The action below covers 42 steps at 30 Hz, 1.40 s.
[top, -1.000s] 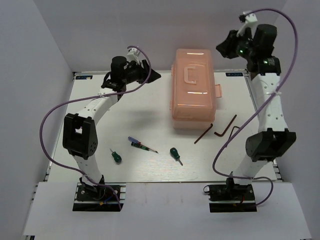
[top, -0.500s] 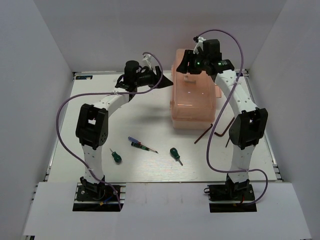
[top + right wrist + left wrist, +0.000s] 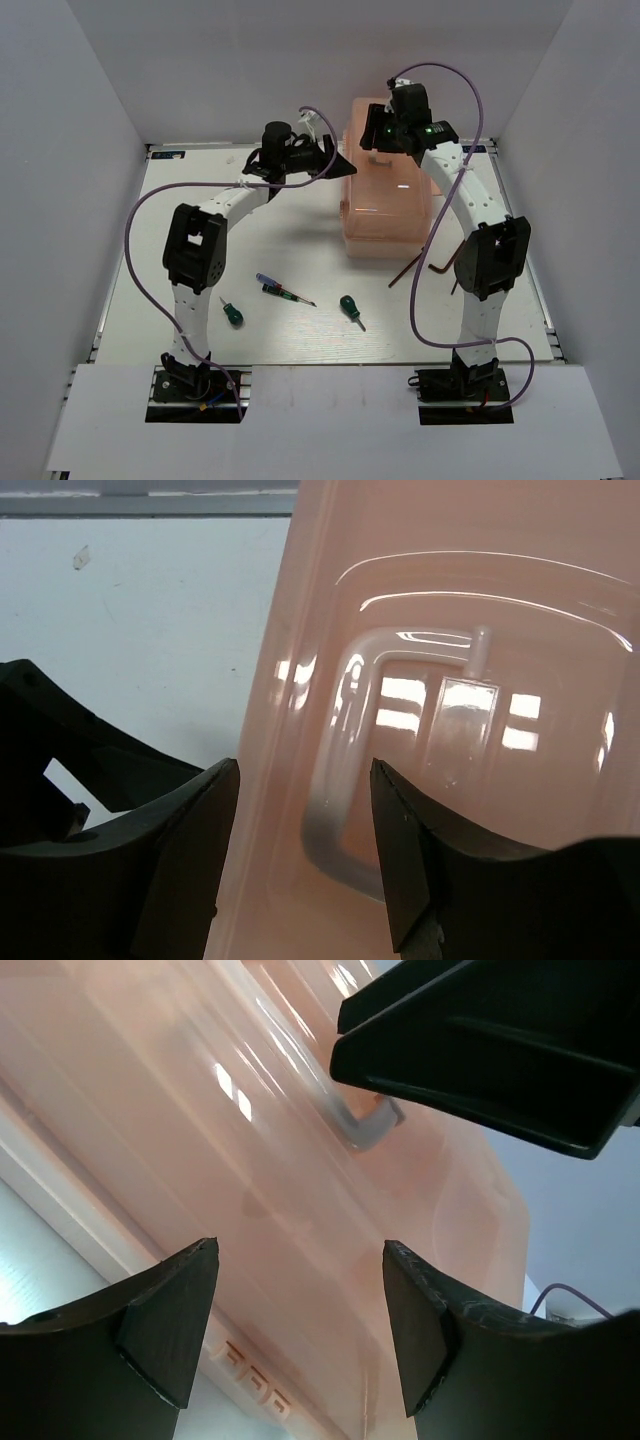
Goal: Sort the tools into containers
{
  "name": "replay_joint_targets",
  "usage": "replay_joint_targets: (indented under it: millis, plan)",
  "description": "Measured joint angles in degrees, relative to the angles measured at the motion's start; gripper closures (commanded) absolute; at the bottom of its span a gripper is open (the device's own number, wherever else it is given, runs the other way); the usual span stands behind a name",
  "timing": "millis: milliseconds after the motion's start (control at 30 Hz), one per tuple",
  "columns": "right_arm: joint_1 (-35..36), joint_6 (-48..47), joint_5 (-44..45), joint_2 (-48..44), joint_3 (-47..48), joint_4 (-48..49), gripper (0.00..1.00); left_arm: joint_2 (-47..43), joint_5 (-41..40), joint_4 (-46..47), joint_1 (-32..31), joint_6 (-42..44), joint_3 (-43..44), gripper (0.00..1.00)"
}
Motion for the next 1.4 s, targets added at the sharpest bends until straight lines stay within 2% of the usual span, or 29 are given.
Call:
replay_joint_targets:
  millis: [367,500,633,733,1100,1400]
  plan:
    - [-0.63,3.39,-0.79,1.81,-0.50,-0.22,0.39,1.05,-1.40,-2.58,-1.42,1.60,3.69,0.25]
    - [-1.31,5.73,-4.33,1.92,-0.52,-0.13,0.48,1.79,-1.64,-3.74,-1.62,2.16,5.01,0.26]
    - [-3.37,8.24,-8.72,1.95,-1.31,0.35,0.65,2.84,-1.99,-4.94,-1.53,2.49,6.58,0.28]
    - [-5.31,10.27,-12.98,1.95,-2.34,1.29,0.72,3.61,-2.10,-5.79,-1.38,2.54,7.85,0.28]
    - [-9.70,16.13,-25.77,1.90,-5.14,6.14,0.83,4.44,-2.47,-8.39,-1.40,2.95,10.23,0.29]
    - [-10.58,19.08,-30.05,1.79,-6.29,9.31,0.83,4.44,-3.30,-11.15,-1.40,4.92,12.39,0.26]
